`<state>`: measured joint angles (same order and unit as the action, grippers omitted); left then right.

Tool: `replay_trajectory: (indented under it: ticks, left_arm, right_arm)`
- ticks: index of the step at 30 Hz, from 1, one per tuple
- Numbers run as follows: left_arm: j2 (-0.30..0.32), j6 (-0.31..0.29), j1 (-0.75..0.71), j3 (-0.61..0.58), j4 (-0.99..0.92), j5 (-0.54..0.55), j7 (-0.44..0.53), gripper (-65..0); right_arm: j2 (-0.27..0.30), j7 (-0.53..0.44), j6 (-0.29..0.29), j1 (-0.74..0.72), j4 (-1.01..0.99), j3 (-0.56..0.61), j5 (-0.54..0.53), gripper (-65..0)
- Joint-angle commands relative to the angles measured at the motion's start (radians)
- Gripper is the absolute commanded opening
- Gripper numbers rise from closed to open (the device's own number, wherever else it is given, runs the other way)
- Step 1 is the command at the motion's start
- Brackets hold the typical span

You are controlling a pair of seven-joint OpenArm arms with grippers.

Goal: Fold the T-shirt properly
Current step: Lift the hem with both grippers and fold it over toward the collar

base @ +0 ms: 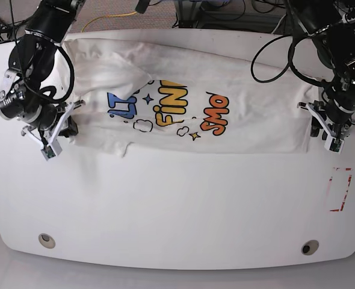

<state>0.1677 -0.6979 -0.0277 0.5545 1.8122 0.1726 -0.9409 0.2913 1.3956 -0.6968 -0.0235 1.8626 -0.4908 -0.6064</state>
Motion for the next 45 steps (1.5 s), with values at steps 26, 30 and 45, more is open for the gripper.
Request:
replay_trajectory:
  ticks: [26, 30, 45]
  left_arm:
    - [0.025, 0.165, 0.314, 0.023, -0.461, 0.035, 0.021, -15.1]
    - [0.026, 0.165, 0.361, 0.023, -0.602, 0.034, 0.067, -15.1]
    - [0.059, 0.162, 0.358, -0.126, -0.717, 0.037, 0.233, -59.4]
  right_arm:
    - [0.012, -0.012, -0.001, 0.175, 0.025, -0.035, -0.139, -65.0]
    - [0.012, -0.012, -0.001, 0.173, 0.025, -0.036, -0.139, -65.0]
    - [0.012, -0.031, -0.001, 0.173, 0.025, -0.036, -0.140, -65.0]
